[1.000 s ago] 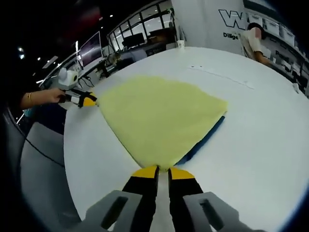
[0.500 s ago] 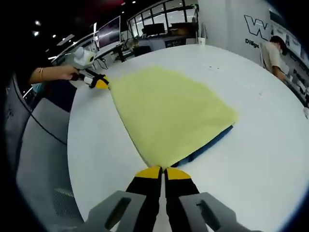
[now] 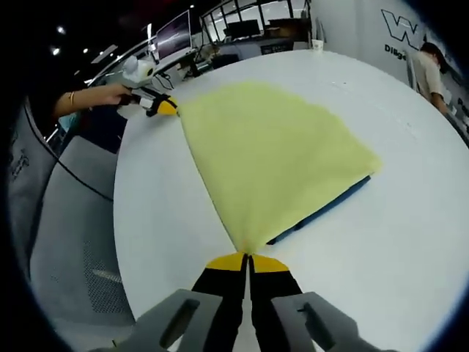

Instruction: Fold the garment on the visible template until the final outline fits inside the template.

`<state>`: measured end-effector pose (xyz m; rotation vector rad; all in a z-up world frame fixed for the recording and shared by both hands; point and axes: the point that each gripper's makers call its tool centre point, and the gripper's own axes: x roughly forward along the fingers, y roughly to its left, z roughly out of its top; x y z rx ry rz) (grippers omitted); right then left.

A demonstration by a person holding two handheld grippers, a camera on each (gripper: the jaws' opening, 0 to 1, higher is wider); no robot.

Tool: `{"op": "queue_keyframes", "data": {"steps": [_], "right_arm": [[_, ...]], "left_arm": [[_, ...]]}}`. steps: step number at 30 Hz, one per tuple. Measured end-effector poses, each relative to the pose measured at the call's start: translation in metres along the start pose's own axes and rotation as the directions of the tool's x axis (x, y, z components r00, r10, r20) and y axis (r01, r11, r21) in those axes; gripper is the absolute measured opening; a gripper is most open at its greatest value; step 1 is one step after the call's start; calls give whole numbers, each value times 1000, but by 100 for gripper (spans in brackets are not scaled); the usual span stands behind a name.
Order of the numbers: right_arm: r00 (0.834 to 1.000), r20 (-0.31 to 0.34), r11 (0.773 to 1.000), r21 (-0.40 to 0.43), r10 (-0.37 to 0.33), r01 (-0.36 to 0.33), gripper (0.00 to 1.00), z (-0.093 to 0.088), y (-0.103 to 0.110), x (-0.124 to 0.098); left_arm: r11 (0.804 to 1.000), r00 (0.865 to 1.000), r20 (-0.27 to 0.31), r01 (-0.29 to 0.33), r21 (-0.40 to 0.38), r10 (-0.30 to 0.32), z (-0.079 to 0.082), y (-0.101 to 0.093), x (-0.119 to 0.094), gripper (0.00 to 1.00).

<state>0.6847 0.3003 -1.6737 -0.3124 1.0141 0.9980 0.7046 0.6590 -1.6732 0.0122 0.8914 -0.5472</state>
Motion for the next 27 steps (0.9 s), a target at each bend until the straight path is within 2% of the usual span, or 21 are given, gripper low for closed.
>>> {"op": "queue_keyframes", "data": {"steps": [6, 7, 8, 9, 10, 13, 14, 16, 22, 24, 27], "right_arm": [[999, -32, 1000, 0, 19, -19, 0, -7, 8, -3], [996, -85, 999, 6, 38, -37, 0, -17, 11, -4], [992, -125, 999, -30, 8, -12, 0, -25, 6, -3], [991, -130, 998, -53, -22, 15, 0, -28, 2, -3], [994, -113, 1000, -28, -11, 8, 0, -27, 5, -1], [1000, -22, 1000, 22, -7, 7, 13, -14, 3, 2], [1000, -9, 1000, 29, -11, 12, 18, -11, 3, 2], [1000, -9, 999, 49, -15, 16, 19, -6, 4, 0], [1000, 24, 998, 61, 2, -3, 11, 8, 11, 7], [1000, 12, 1000, 25, 5, -6, 6, 6, 12, 10], [1000, 14, 1000, 24, 9, -10, 0, 3, 14, 7]], "left_arm": [[1000, 1000, -1, 12, 12, -12, 1, -3, 0, 3], [1000, 1000, -2, 12, 14, -12, 2, -2, 0, 3], [1000, 1000, -1, 11, 14, -11, 2, -1, 0, 4], [1000, 1000, -1, 11, 15, -11, 2, -1, 0, 4], [1000, 1000, -2, 11, 15, -11, 2, -1, 0, 4], [1000, 1000, 1, 10, 20, -10, 2, 0, -1, 6], [1000, 1000, 1, 7, 23, -7, 2, 0, -2, 8], [999, 1000, -4, -12, 48, 12, 2, 2, -1, 11], [999, 1000, -2, 5, 44, -5, 6, 3, 3, 8], [999, 1000, -3, 24, 45, -24, 7, -1, 3, 5], [998, 999, -7, 42, 41, -42, 7, -4, 3, 1]]}}
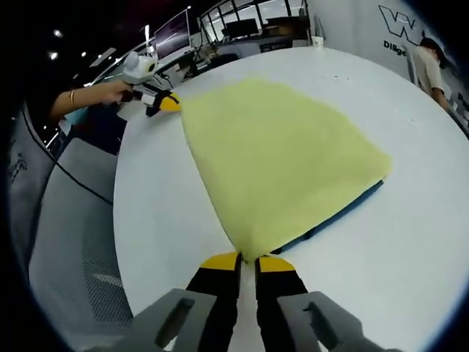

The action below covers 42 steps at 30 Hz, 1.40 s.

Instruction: Fold the garment on the visible template until the final outline fits inside the template.

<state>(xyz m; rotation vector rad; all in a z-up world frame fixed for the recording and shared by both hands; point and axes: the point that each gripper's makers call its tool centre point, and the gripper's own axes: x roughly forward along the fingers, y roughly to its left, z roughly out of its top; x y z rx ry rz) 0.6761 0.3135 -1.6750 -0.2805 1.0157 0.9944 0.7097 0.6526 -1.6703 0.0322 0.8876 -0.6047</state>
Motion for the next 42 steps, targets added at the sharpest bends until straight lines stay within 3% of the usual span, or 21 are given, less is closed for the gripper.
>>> {"op": "queue_keyframes", "data": {"steps": [4, 6, 10, 14, 16, 21, 23, 25, 32, 34, 42], "right_arm": [[1000, 28, 1000, -14, 4, -4, 0, 2, 1, -3], [1000, -1, 997, -75, -17, 17, 0, -3, -2, -3], [1000, -7, 997, -75, -20, 20, 0, -6, -2, -2], [1000, -18, 999, -46, -18, 17, 0, -18, -4, -1], [1000, -14, 999, -46, -19, 18, 0, -21, -5, -1], [1000, -3, 999, -33, -21, 21, 0, -23, -1, -4], [1000, 3, 999, -25, -25, 25, 0, -24, -1, -5], [999, 11, 999, -10, -33, 33, 0, -24, -2, -6], [999, 15, 999, 1, -45, 45, 0, -25, 3, -8], [999, 16, 999, 4, -45, 45, 0, -24, 2, -8], [999, 20, 999, 20, -48, 48, 0, -25, 3, -10]], "left_arm": [[1000, 1000, 8, -7, 4, 7, -2, -3, -2, 0], [1000, 1000, 9, -9, 18, 9, -3, -2, -1, 0], [998, 1000, 15, -9, 60, 8, -9, -6, -6, 0], [986, 995, -91, -17, 169, 32, -40, -10, -15, 0], [985, 996, -82, -5, 172, 19, -43, -20, -22, 0], [982, 997, -77, -18, 186, 32, -54, -18, -32, 0], [981, 996, -61, -51, 189, 63, -51, -11, -34, 0], [986, 996, -21, -88, 144, 92, -39, -3, -35, 0], [992, 999, 23, -45, 116, 42, -15, -5, -25, 17], [993, 1000, 0, -5, 120, 5, -17, -6, -16, 16], [986, 1000, -29, 7, 164, -2, -10, -6, 1, 13]]}}
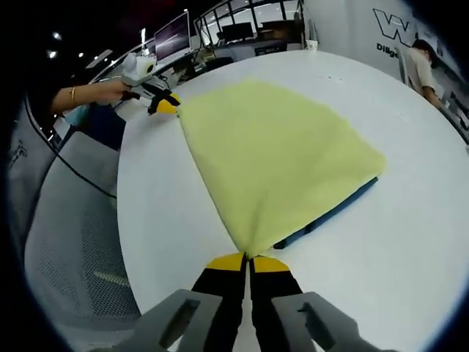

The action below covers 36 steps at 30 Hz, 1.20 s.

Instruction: Fold the garment on the visible template until the final outline fits inside the template.

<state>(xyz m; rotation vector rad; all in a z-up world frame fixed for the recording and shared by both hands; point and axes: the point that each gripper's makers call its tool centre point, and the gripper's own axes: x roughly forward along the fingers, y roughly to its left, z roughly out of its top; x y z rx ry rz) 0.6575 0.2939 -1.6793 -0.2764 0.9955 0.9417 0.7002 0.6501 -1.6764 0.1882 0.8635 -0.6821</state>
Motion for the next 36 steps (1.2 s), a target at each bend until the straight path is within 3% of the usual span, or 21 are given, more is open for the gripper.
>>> {"op": "queue_keyframes", "data": {"steps": [4, 11, 13, 18, 23, 28, 33, 35, 36], "right_arm": [[1000, 0, 1000, 3, 0, 0, 0, 0, 2, -1], [1000, -9, 1000, -7, -6, 6, 0, -2, 4, 0], [1000, -15, 1000, -7, -9, 9, 0, -6, 4, -2], [1000, -6, 1000, 0, -2, 2, 0, -10, 12, -6], [1000, -5, 1000, 8, 6, -6, 0, -18, 15, -4], [1000, 0, 1000, 10, 16, -16, 0, -28, 25, -7], [1000, 10, 1000, 14, 10, -10, 0, -33, 29, -7], [1000, 23, 999, 41, -1, 0, 0, -35, 31, -9], [1000, 5, 996, 85, -10, 10, 0, -41, 32, -9]], "left_arm": [[999, 1000, -19, 25, 38, -24, 3, -8, 3, 2], [998, 1000, 22, 2, 64, -3, 5, -13, -2, 0], [999, 1000, 27, 9, 52, -11, -3, -24, -11, 0], [994, 1000, 6, 27, 109, -27, -17, -43, -25, 0], [994, 1000, -11, 28, 108, -27, -34, -53, -31, 0], [998, 1000, -14, 15, 65, -15, -46, -59, -38, 0], [999, 1000, -7, 4, 40, -4, -47, -63, -40, 0], [1000, 1000, -4, 0, 31, 0, -49, -65, -43, 0], [1000, 999, -31, 12, 19, -11, -55, -68, -44, 0]]}}
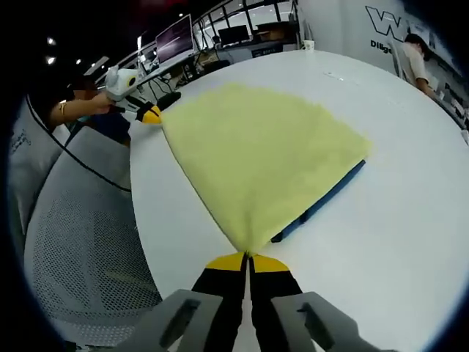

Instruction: Fold the garment on the visible template until the final outline fits inside the template.

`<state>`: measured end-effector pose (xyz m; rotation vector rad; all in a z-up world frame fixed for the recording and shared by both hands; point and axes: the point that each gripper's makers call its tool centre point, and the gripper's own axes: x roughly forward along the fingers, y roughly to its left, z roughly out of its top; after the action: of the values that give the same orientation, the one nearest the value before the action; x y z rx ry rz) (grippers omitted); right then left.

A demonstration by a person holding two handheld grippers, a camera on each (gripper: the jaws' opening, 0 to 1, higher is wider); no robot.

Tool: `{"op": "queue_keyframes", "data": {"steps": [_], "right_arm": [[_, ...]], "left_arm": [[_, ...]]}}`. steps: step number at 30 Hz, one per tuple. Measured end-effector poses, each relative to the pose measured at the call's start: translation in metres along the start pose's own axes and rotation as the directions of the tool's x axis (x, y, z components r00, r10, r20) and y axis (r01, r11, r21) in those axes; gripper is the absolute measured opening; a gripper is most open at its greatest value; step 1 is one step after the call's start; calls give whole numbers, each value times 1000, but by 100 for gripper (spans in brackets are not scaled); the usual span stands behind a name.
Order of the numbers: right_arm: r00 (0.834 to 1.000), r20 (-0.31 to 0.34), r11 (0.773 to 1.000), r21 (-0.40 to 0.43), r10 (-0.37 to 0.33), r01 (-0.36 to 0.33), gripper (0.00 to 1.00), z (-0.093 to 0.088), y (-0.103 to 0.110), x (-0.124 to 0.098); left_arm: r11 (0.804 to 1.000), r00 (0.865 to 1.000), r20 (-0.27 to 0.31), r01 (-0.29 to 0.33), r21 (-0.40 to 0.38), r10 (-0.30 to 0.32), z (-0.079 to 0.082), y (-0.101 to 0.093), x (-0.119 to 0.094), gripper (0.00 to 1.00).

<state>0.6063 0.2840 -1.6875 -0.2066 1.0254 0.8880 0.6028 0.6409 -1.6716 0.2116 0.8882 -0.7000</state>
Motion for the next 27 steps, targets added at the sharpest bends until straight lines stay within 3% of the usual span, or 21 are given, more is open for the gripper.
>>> {"op": "queue_keyframes", "data": {"steps": [2, 3, 4, 6, 7, 9, 11, 14, 18, 20, 21, 23, 24, 25, 27], "right_arm": [[998, -39, 999, -7, -43, 43, 0, -10, -3, -3], [997, -47, 998, -9, -56, 55, 0, -14, -2, -5], [997, -37, 998, 4, -70, 70, 0, -14, 5, -13], [997, 27, 996, 39, -75, 74, 0, -7, 14, -21], [993, 91, 992, 110, -72, 62, 0, 0, 14, -19], [989, 135, 989, 137, -68, 49, 0, 5, 24, -28], [983, 166, 987, 151, -72, 47, 11, 9, 38, -37], [979, 182, 987, 142, -94, 69, 28, 11, 39, -35], [956, 266, 974, 214, -128, 71, 39, 25, 57, -48], [945, 301, 967, 248, -128, 52, 49, 32, 61, -49], [934, 324, 966, 250, -149, 67, 54, 37, 60, -50], [919, 349, 964, 249, -181, 95, 68, 41, 64, -57], [911, 344, 958, 249, -226, 143, 77, 42, 63, -60], [910, 343, 957, 249, -232, 150, 82, 42, 63, -60], [903, 331, 946, 260, -275, 192, 88, 41, 63, -60]], "left_arm": [[1000, 998, -64, -7, -24, 5, -12, 2, -2, 1], [1000, 998, -65, -15, -18, 14, -12, 3, -3, 0], [997, 993, -89, -78, 6, 78, -17, 14, -11, 0], [995, 992, -82, -98, 0, 98, -18, 20, -17, 0], [992, 990, -79, -121, -34, 118, -19, 24, -25, 0], [989, 988, -63, -143, -47, 140, -18, 27, -31, 0], [983, 987, 18, -159, -89, 161, -9, 25, -41, 0], [982, 987, 82, -130, -136, 141, -1, 8, -48, 3], [976, 974, 155, -140, -164, 166, 5, -7, -56, 19], [963, 949, 210, -196, -183, 234, 13, -1, -63, 24], [960, 935, 262, -188, -209, 240, 23, -8, -68, 26], [959, 922, 310, -167, -227, 234, 31, -15, -72, 33], [957, 912, 336, -157, -245, 236, 35, -19, -74, 39], [955, 908, 344, -156, -251, 239, 36, -21, -75, 45], [957, 908, 321, -214, -195, 268, 35, -18, -77, 61]]}}
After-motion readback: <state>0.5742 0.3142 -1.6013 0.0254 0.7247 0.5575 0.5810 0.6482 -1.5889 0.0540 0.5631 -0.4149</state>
